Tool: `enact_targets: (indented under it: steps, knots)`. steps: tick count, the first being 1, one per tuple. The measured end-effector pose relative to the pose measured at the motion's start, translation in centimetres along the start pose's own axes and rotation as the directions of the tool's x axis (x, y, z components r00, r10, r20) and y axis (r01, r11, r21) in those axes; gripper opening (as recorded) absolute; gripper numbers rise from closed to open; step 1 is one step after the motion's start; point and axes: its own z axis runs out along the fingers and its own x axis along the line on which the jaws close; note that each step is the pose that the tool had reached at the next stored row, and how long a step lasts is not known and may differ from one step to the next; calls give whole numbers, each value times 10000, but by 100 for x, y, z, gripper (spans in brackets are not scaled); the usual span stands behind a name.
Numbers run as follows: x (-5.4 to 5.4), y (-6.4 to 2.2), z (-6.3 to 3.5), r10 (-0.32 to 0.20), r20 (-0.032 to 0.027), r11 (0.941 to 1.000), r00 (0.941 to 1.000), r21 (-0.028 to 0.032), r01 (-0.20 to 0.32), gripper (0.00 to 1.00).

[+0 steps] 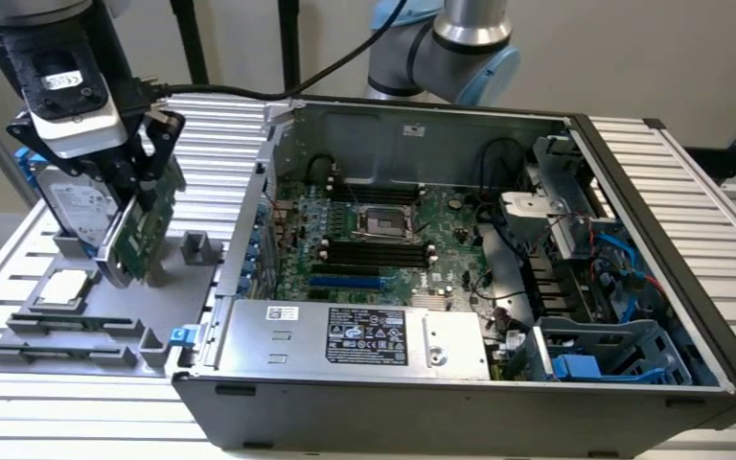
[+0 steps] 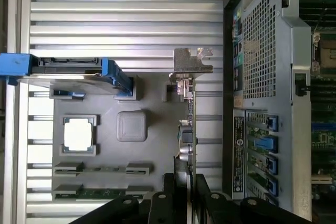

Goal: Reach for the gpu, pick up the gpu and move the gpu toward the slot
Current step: 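Pick up the gpu and move the gpu toward the slot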

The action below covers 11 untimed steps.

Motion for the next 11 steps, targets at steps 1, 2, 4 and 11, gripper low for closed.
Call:
enact_targets:
  steps: [1,2,4,11]
  knots:
    - [-2,1,-15,1,0,10000,10000,0,-1,27]
    - [-4,1,-31,0,0,10000,10000,0,0,27]
    - [-7,2,-59,0,0,10000,10000,-1,0,27]
    - [-14,3,-117,0,1,10000,10000,-1,0,27]
